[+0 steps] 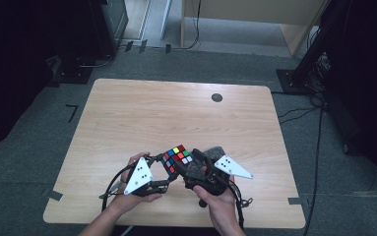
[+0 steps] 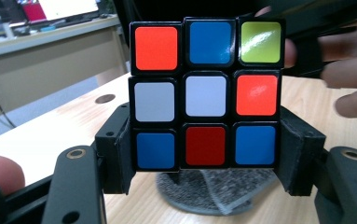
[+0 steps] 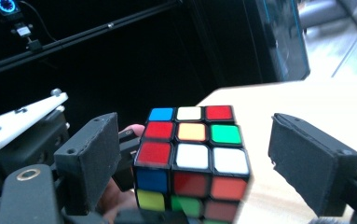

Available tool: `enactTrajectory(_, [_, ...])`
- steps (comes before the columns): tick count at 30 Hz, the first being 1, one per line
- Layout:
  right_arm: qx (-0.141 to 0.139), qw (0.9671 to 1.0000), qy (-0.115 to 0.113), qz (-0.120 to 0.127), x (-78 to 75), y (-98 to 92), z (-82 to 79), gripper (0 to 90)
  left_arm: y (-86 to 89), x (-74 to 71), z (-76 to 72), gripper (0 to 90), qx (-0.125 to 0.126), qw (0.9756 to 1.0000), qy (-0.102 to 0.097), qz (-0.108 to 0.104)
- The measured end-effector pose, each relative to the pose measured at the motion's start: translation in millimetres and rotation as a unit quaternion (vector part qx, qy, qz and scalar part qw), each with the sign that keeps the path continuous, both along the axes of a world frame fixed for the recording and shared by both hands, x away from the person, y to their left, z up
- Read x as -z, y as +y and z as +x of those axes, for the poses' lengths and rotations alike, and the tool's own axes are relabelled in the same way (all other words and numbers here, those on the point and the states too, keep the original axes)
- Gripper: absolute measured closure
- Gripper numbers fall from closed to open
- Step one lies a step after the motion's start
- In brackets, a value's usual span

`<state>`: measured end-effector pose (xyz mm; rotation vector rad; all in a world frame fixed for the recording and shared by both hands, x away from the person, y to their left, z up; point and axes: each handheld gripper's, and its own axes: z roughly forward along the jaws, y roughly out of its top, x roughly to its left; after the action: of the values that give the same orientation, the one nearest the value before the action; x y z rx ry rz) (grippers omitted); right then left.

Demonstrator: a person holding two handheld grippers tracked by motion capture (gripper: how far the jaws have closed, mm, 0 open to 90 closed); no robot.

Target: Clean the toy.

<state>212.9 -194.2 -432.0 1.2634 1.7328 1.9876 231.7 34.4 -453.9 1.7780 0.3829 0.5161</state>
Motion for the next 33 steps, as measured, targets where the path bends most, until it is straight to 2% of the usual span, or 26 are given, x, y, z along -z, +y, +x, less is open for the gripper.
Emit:
enactTrajectory(5, [0.008,0.9998,0.016,-0.014,4.4,2.4,1.1,23.8,-9.3,3.5,-7.6,34.3,0.013,0.9997,-0.016,0.012])
enactTrajectory(6, [0.007,0.9995,0.022,-0.02,5.6,2.6,0.1,33.7,-11.7,5.2,-8.3,34.3,0.009,0.9996,-0.018,0.022])
enactTrajectory(12, [0.026,0.9985,0.021,-0.043,5.4,7.1,-4.4,34.4,-12.4,6.1,-7.9,33.0,0.01,0.9995,-0.014,0.027])
enactTrajectory(16, [0.028,0.9976,0.025,-0.058,5.9,10.6,-6.1,34.4,-15.0,5.0,-10.3,31.2,0.006,0.9991,-0.026,0.034])
enactTrajectory(27, [0.022,0.9975,0.036,-0.057,6.9,12.7,-6.6,34.2,-14.6,2.4,-10.8,32.3,0.006,0.9991,-0.021,0.035])
enactTrajectory(28, [0.022,0.9975,0.036,-0.057,6.9,12.7,-6.6,34.2,-14.1,2.1,-10.4,32.3,0.008,0.9993,-0.017,0.033])
enactTrajectory(30, [0.0,0.9979,0.038,-0.052,6.3,9.0,-2.1,31.6,-10.2,-0.2,-5.5,33.3,0.017,0.9995,0.01,0.024])
enactTrajectory(31, [0.0,0.9979,0.038,-0.052,6.3,9.0,-2.1,31.6,-10.2,-0.2,-5.5,33.4,0.017,0.9995,0.01,0.024])
enactTrajectory(32, [-0.002,0.9983,0.027,-0.052,4.0,4.2,-1.4,27.5,-7.7,-0.9,-3.0,33.5,0.02,0.9994,0.02,0.019])
enactTrajectory(33, [-0.002,0.9981,0.018,-0.058,3.0,1.8,-0.9,27.3,-3.6,-2.1,1.3,33.6,0.025,0.9989,0.036,0.014])
